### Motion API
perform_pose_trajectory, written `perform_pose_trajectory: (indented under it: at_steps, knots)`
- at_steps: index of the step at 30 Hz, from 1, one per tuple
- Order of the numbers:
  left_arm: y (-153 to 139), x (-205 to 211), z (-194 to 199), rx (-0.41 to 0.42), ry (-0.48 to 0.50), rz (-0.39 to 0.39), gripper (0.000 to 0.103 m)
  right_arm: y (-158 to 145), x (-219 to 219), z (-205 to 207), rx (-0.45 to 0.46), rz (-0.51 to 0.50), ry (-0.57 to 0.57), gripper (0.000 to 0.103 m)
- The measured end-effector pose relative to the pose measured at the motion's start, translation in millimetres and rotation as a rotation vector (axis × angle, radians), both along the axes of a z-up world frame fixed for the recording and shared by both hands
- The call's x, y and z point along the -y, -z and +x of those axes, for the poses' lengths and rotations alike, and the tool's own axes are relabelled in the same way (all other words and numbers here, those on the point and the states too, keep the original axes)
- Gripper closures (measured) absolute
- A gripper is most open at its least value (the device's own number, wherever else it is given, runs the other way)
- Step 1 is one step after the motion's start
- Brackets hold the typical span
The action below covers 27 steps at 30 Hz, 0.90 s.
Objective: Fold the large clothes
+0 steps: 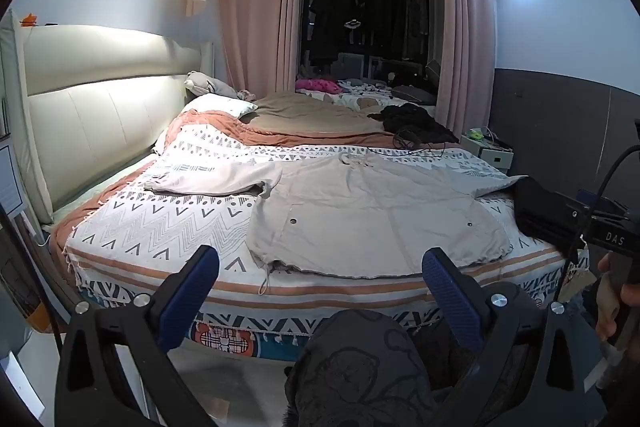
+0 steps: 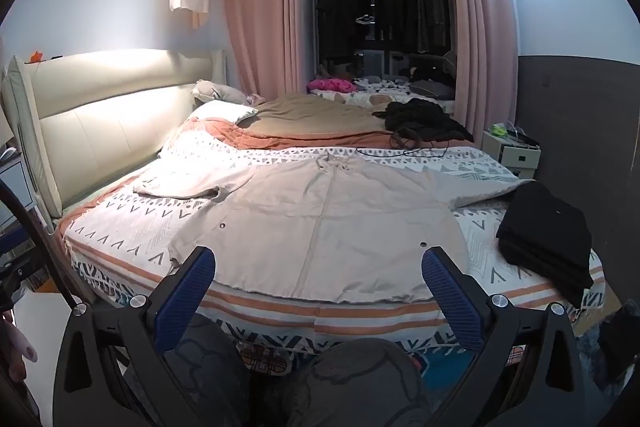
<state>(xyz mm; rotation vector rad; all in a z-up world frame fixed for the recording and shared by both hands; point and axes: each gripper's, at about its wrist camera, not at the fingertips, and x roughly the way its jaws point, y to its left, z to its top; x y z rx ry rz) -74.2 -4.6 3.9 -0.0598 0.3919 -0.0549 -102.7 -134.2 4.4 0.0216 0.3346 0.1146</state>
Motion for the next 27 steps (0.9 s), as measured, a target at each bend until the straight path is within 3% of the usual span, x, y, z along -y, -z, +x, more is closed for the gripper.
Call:
perform_pose_trajectory:
  at_steps: [7,27]
  knots:
    - [0,-3,-1,-0.017,0.025,-0.03,0.0,-1,-2,0,0.001,-0.011,-0.003,0.0]
    - [-2,-8,-12,-0.015,0.026,0.002,0.0,1,-9,-3,0.019,-0.071,-0.015,0.0]
